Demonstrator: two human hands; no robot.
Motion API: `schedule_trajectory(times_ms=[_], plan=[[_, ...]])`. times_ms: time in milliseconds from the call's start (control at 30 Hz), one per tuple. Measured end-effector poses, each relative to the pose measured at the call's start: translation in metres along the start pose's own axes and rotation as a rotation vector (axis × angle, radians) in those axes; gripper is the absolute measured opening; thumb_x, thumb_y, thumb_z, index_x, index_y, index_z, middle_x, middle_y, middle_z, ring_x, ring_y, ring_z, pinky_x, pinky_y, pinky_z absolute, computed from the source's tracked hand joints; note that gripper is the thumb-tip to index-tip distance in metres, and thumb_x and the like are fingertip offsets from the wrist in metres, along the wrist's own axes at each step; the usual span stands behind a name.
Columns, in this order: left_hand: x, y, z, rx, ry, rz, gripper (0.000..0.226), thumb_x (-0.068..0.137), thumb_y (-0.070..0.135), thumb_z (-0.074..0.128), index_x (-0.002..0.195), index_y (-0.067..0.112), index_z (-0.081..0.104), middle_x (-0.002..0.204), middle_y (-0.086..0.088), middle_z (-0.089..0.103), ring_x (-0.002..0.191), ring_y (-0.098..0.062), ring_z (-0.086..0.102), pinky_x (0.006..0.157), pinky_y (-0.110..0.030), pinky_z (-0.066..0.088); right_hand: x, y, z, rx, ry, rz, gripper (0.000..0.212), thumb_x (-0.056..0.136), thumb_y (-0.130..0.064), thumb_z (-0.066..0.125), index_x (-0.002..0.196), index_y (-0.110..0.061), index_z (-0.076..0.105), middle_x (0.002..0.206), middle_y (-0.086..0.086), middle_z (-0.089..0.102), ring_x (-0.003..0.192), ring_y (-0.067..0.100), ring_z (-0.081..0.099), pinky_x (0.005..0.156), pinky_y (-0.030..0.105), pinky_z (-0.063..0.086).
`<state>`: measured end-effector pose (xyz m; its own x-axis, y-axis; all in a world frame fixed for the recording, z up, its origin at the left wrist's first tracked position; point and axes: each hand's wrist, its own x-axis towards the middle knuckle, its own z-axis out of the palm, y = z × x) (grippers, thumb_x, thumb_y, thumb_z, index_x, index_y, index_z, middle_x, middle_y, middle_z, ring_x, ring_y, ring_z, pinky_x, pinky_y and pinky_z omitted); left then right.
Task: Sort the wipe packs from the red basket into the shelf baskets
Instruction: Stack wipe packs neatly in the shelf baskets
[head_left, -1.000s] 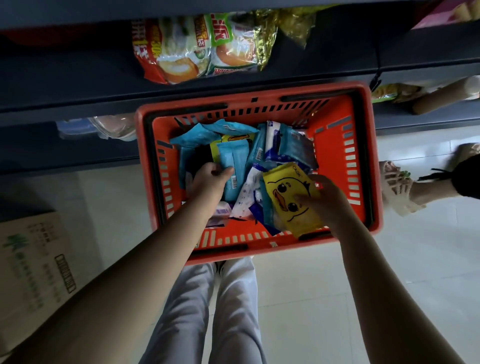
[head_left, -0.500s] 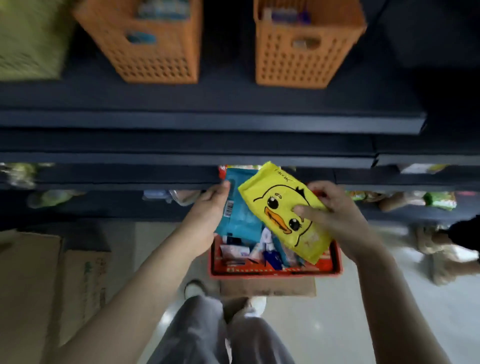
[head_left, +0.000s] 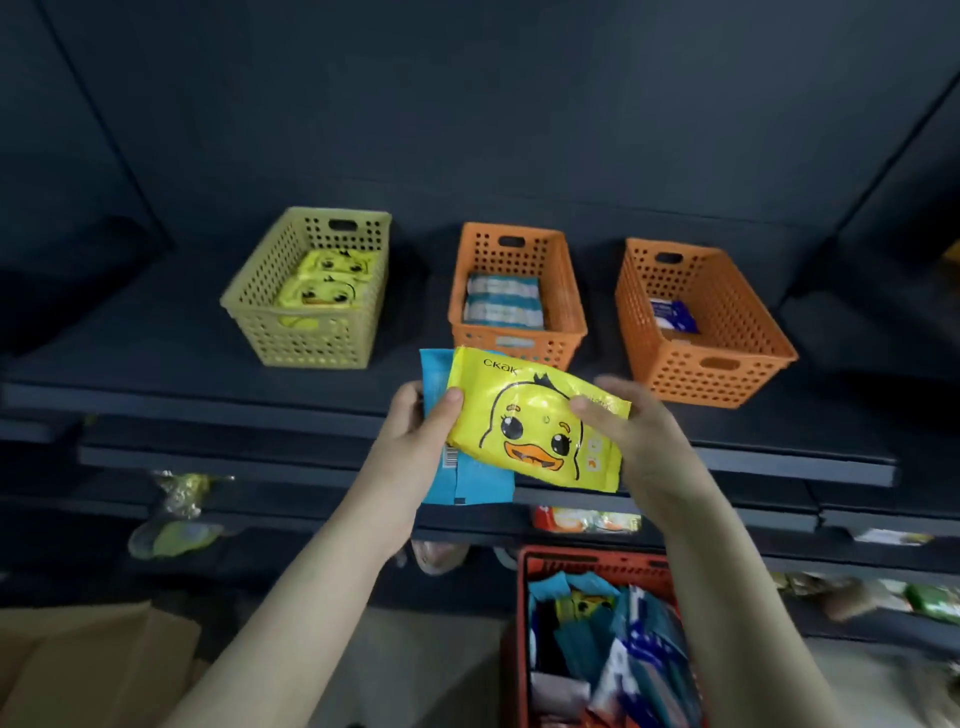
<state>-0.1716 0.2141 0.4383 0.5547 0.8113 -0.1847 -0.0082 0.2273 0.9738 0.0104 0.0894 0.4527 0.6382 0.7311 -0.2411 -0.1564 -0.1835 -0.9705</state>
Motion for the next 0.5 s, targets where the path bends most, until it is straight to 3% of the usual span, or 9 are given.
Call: schedule_trajectory(times_ms=[67, 167, 400, 500], plan=[[0.016, 0.010, -0.027, 0.004, -0.003, 0.021, 0.010, 0.092, 0.050, 0.058, 0.099, 0.042, 0.059, 0.094, 0.014, 0.073, 0.089, -0.011, 0.071, 0.088, -0.044, 0.054, 0.005, 0.004, 0.028, 0.219, -0.117, 0.093, 0.056, 0.080, -0.035, 0.070, 0.127, -0.006, 0.058, 0.118, 0.018, 0.068, 0.107, 0.034, 0.067, 0.089, 0.047, 0.056], [0.037, 0.027, -0.065, -0.007, 0.019, 0.050, 0.009, 0.093, 0.046, 0.058, 0.100, 0.041, 0.060, 0.095, 0.015, 0.073, 0.091, -0.009, 0.070, 0.087, -0.040, 0.054, 0.017, 0.002, 0.065, 0.338, -0.191, 0.128, 0.045, 0.095, -0.032, 0.054, 0.131, -0.005, 0.057, 0.126, 0.019, 0.064, 0.117, 0.036, 0.061, 0.099, 0.053, 0.048], [0.080, 0.057, -0.130, 0.071, 0.054, 0.163, 0.007, 0.097, 0.035, 0.056, 0.101, 0.039, 0.058, 0.105, 0.010, 0.070, 0.095, -0.010, 0.069, 0.078, -0.034, 0.055, 0.057, -0.025, 0.131, 0.345, -0.122, 0.039, 0.044, 0.089, -0.032, 0.058, 0.121, -0.002, 0.063, 0.119, 0.020, 0.067, 0.110, 0.036, 0.065, 0.089, 0.052, 0.055], [0.106, 0.066, -0.144, 0.051, 0.091, 0.173, 0.008, 0.096, 0.038, 0.056, 0.104, 0.037, 0.057, 0.103, 0.011, 0.069, 0.091, -0.007, 0.069, 0.071, -0.027, 0.053, 0.083, -0.040, 0.157, 0.319, -0.179, 0.057, 0.043, 0.085, -0.037, 0.060, 0.118, -0.009, 0.066, 0.115, 0.014, 0.071, 0.105, 0.029, 0.069, 0.081, 0.042, 0.060]])
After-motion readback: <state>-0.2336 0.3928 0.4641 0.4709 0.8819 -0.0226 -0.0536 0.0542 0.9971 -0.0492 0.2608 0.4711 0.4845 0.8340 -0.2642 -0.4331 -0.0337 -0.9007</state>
